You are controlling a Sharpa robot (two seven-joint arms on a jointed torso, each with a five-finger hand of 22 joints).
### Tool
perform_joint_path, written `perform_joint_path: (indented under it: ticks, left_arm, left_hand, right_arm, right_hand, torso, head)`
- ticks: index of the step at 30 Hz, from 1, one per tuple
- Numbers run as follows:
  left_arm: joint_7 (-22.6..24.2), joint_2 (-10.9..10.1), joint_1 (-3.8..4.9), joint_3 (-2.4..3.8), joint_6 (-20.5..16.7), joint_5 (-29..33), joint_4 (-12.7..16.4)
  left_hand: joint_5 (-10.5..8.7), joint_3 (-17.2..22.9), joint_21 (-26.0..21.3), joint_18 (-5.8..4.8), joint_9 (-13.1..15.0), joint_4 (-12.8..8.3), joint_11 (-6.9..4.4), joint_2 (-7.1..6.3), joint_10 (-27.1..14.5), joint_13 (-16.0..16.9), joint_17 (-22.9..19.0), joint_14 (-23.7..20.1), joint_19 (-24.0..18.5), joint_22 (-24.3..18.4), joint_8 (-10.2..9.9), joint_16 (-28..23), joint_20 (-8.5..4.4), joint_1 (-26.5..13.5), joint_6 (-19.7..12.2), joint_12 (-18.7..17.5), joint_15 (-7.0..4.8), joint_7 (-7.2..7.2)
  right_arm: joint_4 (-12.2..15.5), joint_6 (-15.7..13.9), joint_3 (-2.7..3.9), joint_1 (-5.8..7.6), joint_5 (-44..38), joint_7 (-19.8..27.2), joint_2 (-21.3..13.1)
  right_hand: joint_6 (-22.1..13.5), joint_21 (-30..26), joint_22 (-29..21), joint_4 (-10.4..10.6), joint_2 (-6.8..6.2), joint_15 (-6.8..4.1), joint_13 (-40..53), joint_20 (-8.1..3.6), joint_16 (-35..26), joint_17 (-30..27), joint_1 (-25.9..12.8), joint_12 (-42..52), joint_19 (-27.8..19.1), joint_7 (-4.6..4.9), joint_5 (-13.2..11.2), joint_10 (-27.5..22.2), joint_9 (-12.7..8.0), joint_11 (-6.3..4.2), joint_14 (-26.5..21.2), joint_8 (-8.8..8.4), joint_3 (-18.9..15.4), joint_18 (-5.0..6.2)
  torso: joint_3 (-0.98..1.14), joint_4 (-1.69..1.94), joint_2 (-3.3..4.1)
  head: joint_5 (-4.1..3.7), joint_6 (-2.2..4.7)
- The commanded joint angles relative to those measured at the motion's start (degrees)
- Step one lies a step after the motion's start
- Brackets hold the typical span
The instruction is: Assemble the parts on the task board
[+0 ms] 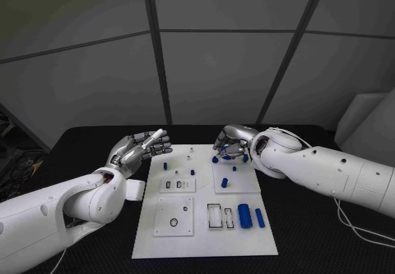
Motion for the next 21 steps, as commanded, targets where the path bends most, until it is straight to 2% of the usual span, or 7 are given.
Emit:
perform_joint_path:
  ticks: [1,3,11,21]
  left_arm:
    - [0.0,-0.1,0.1,0.1,0.9,-0.8,0.4]
    - [0.0,-0.1,0.1,0.1,0.9,-0.8,0.6]
    - [0.0,-0.4,0.1,0.11,1.0,-0.8,1.0]
    - [-0.3,-0.7,0.11,0.11,1.3,-0.8,1.3]
  left_hand:
    - [0.2,0.0,0.2,-0.93,0.0,-0.4,-0.02,0.53,0.5,0.0,-0.1,0.1,0.6,-0.1,0.3,-0.3,0.01,-0.1,0.5,-0.3,0.07,3.56]
    - [0.2,-0.1,0.1,-0.95,0.0,-0.4,-0.01,0.54,0.5,0.0,-0.1,0.0,0.6,-0.1,0.3,-0.4,0.01,-0.1,0.6,-0.4,0.1,3.6]
    - [0.19,-0.1,0.1,-0.97,0.0,-0.5,0.0,0.54,0.5,0.0,-0.1,-0.1,0.5,-0.1,0.3,-0.5,0.01,-0.1,0.6,-0.4,0.11,3.62]
    - [0.13,-0.2,0.1,-1.0,-0.1,-0.5,0.04,0.56,0.5,0.0,-0.1,-0.2,0.5,-0.2,0.2,-0.6,0.01,-0.2,0.6,-0.5,0.14,3.64]
  right_arm:
    - [0.2,3.7,0.05,0.2,-7.0,-3.8,0.4]
    - [0.2,3.9,0.05,0.21,-7.5,-4.1,0.5]
    - [-0.2,4.7,0.04,0.23,-8.2,-4.5,1.2]
    - [-1.0,5.7,0.03,0.23,-8.4,-4.6,2.1]
  right_hand:
    - [-0.5,5.6,8.0,-0.6,0.16,0.51,0.1,0.27,5.3,3.6,-0.9,-0.2,2.2,0.2,0.2,-0.9,0.0,0.23,1.9,-0.11,0.3,-1.6]
    - [-0.6,7.7,10.8,-0.7,0.1,0.68,0.2,0.44,9.2,6.9,-1.2,-0.2,2.4,0.32,0.2,-1.0,0.0,0.39,1.0,-0.03,0.6,-1.93]
    - [-1.0,10.4,14.8,-0.7,0.21,1.0,0.2,0.61,14.2,11.2,-1.2,-0.3,3.3,0.5,0.4,-1.7,0.0,0.72,0.6,-0.12,1.0,-2.52]
    - [-1.2,12.8,19.1,-0.6,0.68,1.06,0.2,0.73,19.1,15.8,-1.3,-0.3,5.0,0.5,0.7,-1.5,0.0,0.74,0.8,-0.12,1.6,-3.22]
  torso:
    - [-0.19,0.21,0.74]
    - [-0.21,0.27,0.83]
    - [-0.32,0.48,1.07]
    - [-0.24,0.5,1.33]
  head:
    - [-0.04,0.0]
    - [-0.07,-0.02]
    - [-0.26,0.0]
    - [0.14,-0.01]
